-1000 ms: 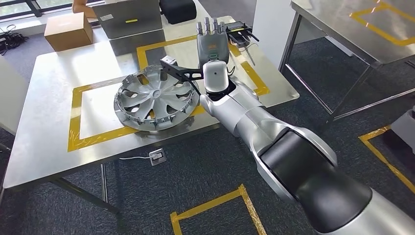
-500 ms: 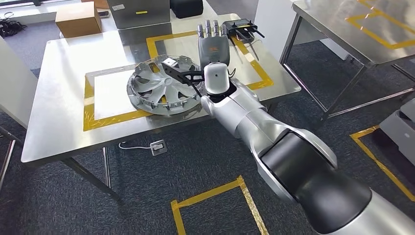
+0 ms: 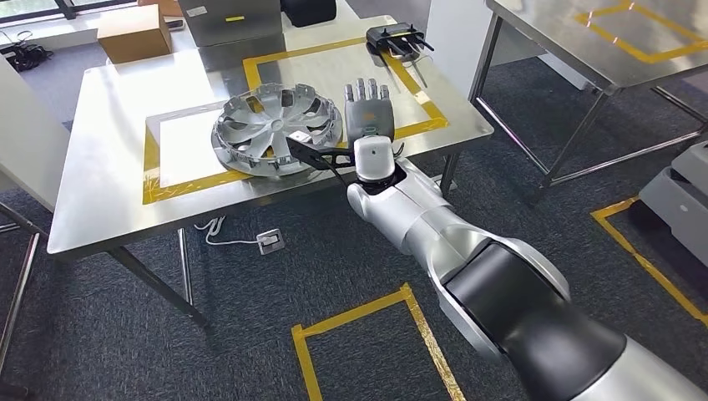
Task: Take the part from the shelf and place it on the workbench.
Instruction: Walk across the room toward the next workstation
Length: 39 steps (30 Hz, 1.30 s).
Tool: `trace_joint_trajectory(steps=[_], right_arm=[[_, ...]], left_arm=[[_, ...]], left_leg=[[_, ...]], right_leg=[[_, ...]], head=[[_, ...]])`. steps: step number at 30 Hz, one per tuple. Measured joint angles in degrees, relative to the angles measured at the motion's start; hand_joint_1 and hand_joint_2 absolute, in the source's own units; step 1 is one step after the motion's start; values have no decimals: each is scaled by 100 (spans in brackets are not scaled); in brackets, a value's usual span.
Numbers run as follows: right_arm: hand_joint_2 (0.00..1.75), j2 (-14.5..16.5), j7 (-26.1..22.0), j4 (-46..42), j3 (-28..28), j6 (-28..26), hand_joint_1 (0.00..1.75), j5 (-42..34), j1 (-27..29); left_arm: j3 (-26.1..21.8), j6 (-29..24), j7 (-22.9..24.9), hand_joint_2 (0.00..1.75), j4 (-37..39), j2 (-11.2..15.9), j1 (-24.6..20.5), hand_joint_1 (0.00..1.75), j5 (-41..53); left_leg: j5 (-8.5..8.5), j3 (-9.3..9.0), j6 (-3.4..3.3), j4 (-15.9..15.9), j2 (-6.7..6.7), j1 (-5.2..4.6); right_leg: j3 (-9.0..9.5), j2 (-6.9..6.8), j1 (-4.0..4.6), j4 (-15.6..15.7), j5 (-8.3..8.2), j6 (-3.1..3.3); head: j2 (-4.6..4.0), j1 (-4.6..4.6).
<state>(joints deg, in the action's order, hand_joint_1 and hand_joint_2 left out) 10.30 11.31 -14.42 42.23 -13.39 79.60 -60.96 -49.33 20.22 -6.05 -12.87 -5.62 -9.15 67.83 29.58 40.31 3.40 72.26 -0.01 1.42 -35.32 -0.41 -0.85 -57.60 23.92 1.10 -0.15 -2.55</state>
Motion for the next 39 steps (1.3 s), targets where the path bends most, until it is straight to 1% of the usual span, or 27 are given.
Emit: trace_joint_trajectory(steps=[1, 2, 4, 5, 8, 9, 10, 12, 13, 14, 15, 17, 19, 20, 21, 23, 24, 25, 27, 28, 29, 30, 31, 33, 35, 38, 39], right_arm=[[175, -7, 12, 4, -30, -13, 0, -19, 131], [175, -11, 26, 8, -50, -26, 0, -33, 243], [175, -21, 54, 9, -74, -41, 0, -51, 382], [175, -27, 62, 13, -81, -51, 0, -64, 432], [175, -65, 58, 40, -128, -86, 0, -101, 734], [175, -79, 54, 54, -143, -93, 0, -102, 863], [175, -93, 49, 68, -152, -97, 0, -99, 971], [175, -105, 48, 93, -159, -100, 0, -95, 1110], [175, -109, 41, 103, -161, -94, 0, -96, 1157], [175, -111, 27, 111, -163, -82, 0, -103, 1202], [175, -115, 11, 116, -168, -70, 0, -121, 1249], [175, -123, -16, 121, -186, -55, 0, -171, 1335], [175, -127, -30, 121, -215, -42, 0, -206, 1418], [175, -126, -33, 122, -228, -32, 0, -211, 1476], [175, -126, -30, 124, -239, -21, 0, -215, 1558], [175, -108, 8, 131, -260, -14, 0, -247, 1792], [175, -91, 30, 134, -272, -23, 0, -273, 1930], [175, -73, 51, 137, -285, -36, 0, -297, 2069], [175, -62, 73, 148, -318, -42, 0, -312, 2308], [175, -73, 86, 157, -333, -32, 0, -310, 2408], [175, -92, 101, 168, -349, -25, 0, -306, 2497], [175, -117, 121, 180, -364, -33, 0, -305, 2577], [175, -146, 140, 189, -378, -53, 0, -308, 2644], [175, -200, 164, 199, -415, -100, 0, -316, 2714], [175, -242, 169, 201, -458, -122, 0, -322, 2728], [175, -281, 169, 203, -485, -130, 0, -324, 2740], [175, -296, 170, 204, -486, -130, 0, -324, 2746]], left_arm=[[0, 0, 0, 0, 0, 3, 5, 0, -6], [0, 0, 2, 0, 0, 3, 6, 0, -14], [0, 0, 7, 0, -2, -3, 6, 0, -38], [0, 0, 15, 0, -3, -7, 8, 0, -56], [-1, 0, 42, 0, -4, -6, 57, 0, -108], [-1, 0, 45, 0, -5, -4, 76, 0, -119], [-2, -1, 45, 0, -5, -2, 93, 0, -128], [-2, -1, 46, 0, -5, 0, 117, 0, -142], [-2, -1, 46, 0, -5, 0, 127, 0, -145], [-2, -1, 48, 0, -4, 0, 136, 0, -148], [-2, 0, 49, 0, -4, 0, 145, 0, -151], [-2, 0, 50, 0, -4, -1, 161, 0, -160], [-3, -5, 58, 0, -5, -24, 167, 0, -191], [-5, -8, 110, 0, -5, -69, 149, 0, -213], [-8, -13, 197, 0, -6, -143, 110, 0, -236], [-13, -18, 432, 0, -6, -359, -26, 0, -263], [-13, -17, 520, 0, -3, -472, -95, 0, -269], [-13, -4, 575, 0, 2, -572, -152, 0, -272], [-13, 68, 608, 0, 15, -700, -223, 0, -272], [-13, 105, 608, 0, 19, -727, -244, 0, -272], [-13, 131, 607, 0, 21, -739, -257, 0, -270], [-13, 136, 609, 0, 21, -743, -264, 0, -266], [-13, 134, 610, 0, 20, -746, -270, 0, -260], [-13, 133, 611, 0, 19, -757, -294, 0, -244], [-13, 133, 607, 0, 19, -785, -318, 0, -234], [-13, 133, 607, 0, 21, -815, -324, 0, -219], [-13, 133, 607, 0, 22, -820, -329, 0, -215]], left_leg=[[-151, -196, 30, -171, 1, 24], [-197, -434, 66, -470, -1, 41], [-96, -809, 46, -1032, -29, 29], [-7, -875, -7, -1165, -46, 12], [-66, -813, -245, -1198, -53, -7], [-117, -771, -309, -1209, -47, -9], [-177, -708, -363, -1219, -40, -15], [-300, -554, -423, -1218, -32, -49], [-364, -467, -438, -1215, -28, -71], [-425, -383, -449, -1213, -25, -94], [-485, -306, -459, -1210, -23, -118], [-591, -188, -467, -1208, -23, -159], [-687, -130, -439, -1215, -21, -184], [-733, -125, -413, -1229, -20, -175], [-782, -126, -380, -1254, -22, -167], [-850, -120, -315, -1316, -43, -164], [-768, -93, -283, -1286, -50, -170], [-582, -45, -248, -1155, -53, -171], [-33, 91, -178, -577, -39, -131], [160, 145, -142, -236, -33, -106], [229, 149, -109, 9, -30, -84], [184, 77, -81, 94, -28, -66], [65, -87, -58, -11, -26, -50], [-62, -631, -25, -669, -28, -29], [8, -959, -79, -1170, -50, -45], [-7, -910, -267, -1255, -56, -72], [-52, -880, -330, -1260, -46, -71]], right_leg=[[-83, -6, -21, -29, -44, -35], [-167, -11, -39, -71, -84, -78], [-307, -11, -49, -157, -154, -170], [-344, -7, -41, -176, -193, -213], [-362, -1, -49, -166, -242, -327], [-405, 2, -58, -260, -116, -350], [-488, 5, -61, -473, 113, -361], [-709, 11, -39, -1177, 691, -351], [-781, 13, -19, -1525, 864, -336], [-778, 17, 6, -1744, 900, -309], [-683, 20, 32, -1791, 820, -270], [-207, 28, 105, -1310, 577, -140], [330, 21, 170, -546, 607, -10], [476, 18, 191, -290, 668, 29], [523, 11, 202, -164, 695, 46], [501, -12, 189, -65, 575, 83], [486, -26, 167, -8, 487, 111], [457, -36, 138, 48, 392, 130], [349, -34, 106, 90, 243, 142], [276, -33, 98, 85, 187, 129], [199, -34, 88, 70, 139, 113], [117, -36, 74, 46, 94, 89], [33, -37, 54, 13, 55, 59], [-127, -40, 18, -82, -7, -15], [-221, -40, 14, -158, -63, -96], [-259, -23, 4, -162, -148, -223], [-294, -15, -8, -206, -83, -260]], head=[[0, 0], [0, 2], [0, -1], [0, -2], [0, -8], [0, -11], [0, -14], [0, -17], [0, -17], [0, -16], [0, -16], [0, -16], [0, -13], [0, -16], [0, -22], [0, -36], [0, -27], [0, -17], [0, 2], [0, 2], [0, 2], [0, 2], [0, 3], [0, 5], [0, -5], [0, -13], [0, -15]])
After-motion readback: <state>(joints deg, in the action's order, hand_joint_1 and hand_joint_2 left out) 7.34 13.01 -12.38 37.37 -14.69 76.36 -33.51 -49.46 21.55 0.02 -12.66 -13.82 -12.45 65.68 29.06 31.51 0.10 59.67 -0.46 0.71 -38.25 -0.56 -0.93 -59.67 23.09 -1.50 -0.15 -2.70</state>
